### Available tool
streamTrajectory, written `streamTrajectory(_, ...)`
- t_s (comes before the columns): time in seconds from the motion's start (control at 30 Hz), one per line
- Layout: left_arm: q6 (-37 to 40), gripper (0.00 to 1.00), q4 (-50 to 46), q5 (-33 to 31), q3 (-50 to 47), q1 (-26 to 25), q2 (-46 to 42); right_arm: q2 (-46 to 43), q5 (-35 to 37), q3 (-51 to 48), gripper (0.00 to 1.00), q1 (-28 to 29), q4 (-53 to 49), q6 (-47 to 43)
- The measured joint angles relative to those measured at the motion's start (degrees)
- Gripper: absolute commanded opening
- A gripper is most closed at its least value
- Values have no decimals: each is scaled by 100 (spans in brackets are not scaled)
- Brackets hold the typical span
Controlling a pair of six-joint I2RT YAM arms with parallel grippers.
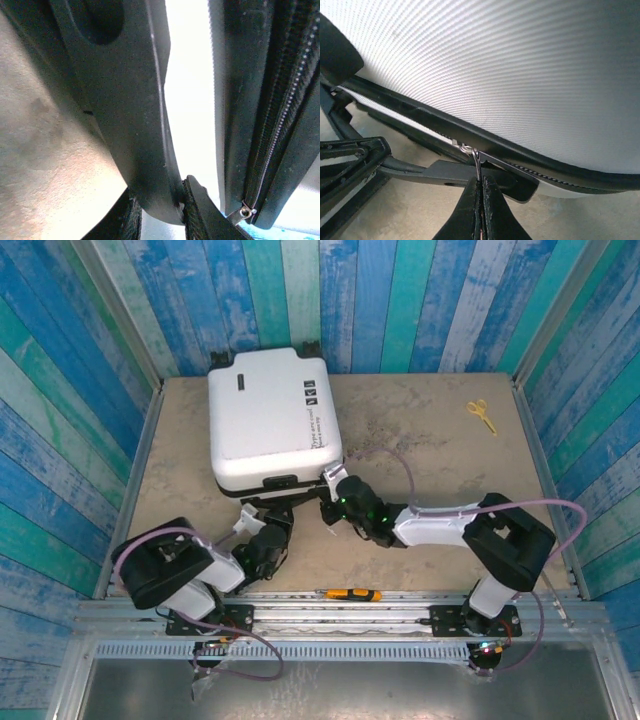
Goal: Pack the luggage
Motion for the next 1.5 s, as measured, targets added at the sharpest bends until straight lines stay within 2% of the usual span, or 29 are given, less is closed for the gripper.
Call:
streamTrajectory(0.2,-87,0,-1399,28,-46,72,-1187,-192,-1021,125,0,-372,-354,-863)
streamTrajectory(0.3,-87,0,-2057,258,-125,219,-1860,-284,-1349,199,0,-450,-586,-1298)
streamTrajectory(0.5,103,0,-2951,509,-111,308,-2704,-544,-1493,212,0,-481,-879,-1690)
streamTrajectory(0.6,173,0,-3130,546,-87,308,-2809,-730,-1451,33,0,-481,-787,-1635)
streamTrajectory(0.67,203,0,-3246,540,-72,308,-2800,-896,-1226,-179,0,-481,-717,-1569)
streamTrajectory(0.8,212,0,-3469,-168,-63,575,-2575,-1211,79,-667,0,-835,-907,-1211)
streamTrajectory(0.9,129,0,-3265,-479,72,597,-2122,-1196,761,-857,0,-413,-914,-839)
streamTrajectory(1.0,83,0,-2896,-614,238,599,-1596,-1185,1023,-964,0,-7,-879,-490)
streamTrajectory(1.03,81,0,-2785,-634,275,605,-1464,-1185,1067,-970,5,11,-881,-382)
streamTrajectory(1.07,83,0,-2653,-634,278,608,-1370,-1191,1130,-975,15,11,-881,-262)
streamTrajectory(1.13,96,0,-2334,-645,227,608,-1198,-1268,1202,-1003,41,7,-859,-57)
streamTrajectory(1.17,109,0,-2166,-651,181,608,-1141,-1346,1211,-1047,45,9,-824,81)
streamTrajectory(1.33,201,0,-1899,-623,94,608,-1102,-1469,1193,-1034,60,262,-595,461)
streamTrajectory(1.5,264,0,-1871,-605,81,608,-1106,-905,890,-649,66,496,-236,369)
